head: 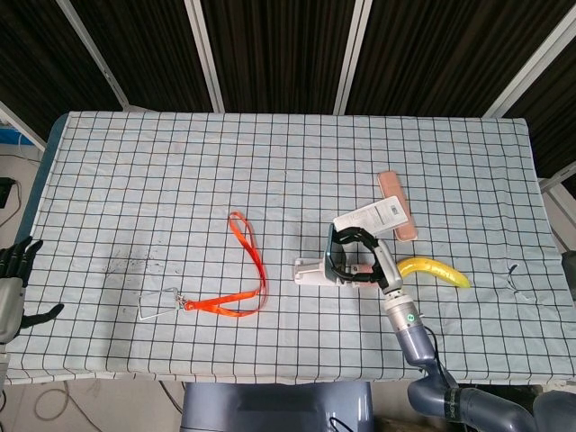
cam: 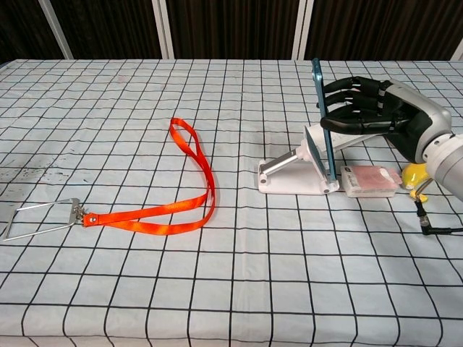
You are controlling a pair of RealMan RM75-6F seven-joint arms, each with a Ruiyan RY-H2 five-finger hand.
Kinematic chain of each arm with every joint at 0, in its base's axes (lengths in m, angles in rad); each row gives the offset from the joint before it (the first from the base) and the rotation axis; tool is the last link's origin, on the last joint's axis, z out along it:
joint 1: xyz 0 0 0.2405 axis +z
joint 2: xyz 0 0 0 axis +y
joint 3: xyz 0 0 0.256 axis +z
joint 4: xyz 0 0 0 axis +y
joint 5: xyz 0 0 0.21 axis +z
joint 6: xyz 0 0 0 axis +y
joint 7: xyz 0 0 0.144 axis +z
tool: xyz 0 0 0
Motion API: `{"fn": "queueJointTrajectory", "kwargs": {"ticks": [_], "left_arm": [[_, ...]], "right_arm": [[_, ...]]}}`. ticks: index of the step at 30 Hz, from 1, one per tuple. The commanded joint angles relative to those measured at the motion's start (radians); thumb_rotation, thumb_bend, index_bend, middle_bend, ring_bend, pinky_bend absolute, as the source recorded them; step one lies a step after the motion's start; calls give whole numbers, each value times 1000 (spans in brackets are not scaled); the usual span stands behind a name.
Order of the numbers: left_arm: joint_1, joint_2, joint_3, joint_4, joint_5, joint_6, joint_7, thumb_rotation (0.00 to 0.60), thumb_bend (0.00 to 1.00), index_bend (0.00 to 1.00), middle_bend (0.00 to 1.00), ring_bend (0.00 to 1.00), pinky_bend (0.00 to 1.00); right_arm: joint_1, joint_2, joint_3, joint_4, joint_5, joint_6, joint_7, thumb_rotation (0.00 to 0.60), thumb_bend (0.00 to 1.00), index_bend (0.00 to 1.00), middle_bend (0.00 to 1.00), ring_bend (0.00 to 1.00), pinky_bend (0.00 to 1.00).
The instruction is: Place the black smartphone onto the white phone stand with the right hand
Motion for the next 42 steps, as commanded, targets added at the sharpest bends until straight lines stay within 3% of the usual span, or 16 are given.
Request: {"fn": "queueJointTrajectory", "kwargs": {"ticks": [1,42], "left_arm": [[0,0,0,0,-1,-1,2,600,0,0,0,0,0],[-1,1,0,0,-8,-7,-6,600,0,0,0,0,0]], "right_arm": [[-2,-3,-2,7,1,0,4,600,451,497,497,465,169],[-10,-44,-16,50,-1,-3,-22,600,440,497,471,442,169]]}}
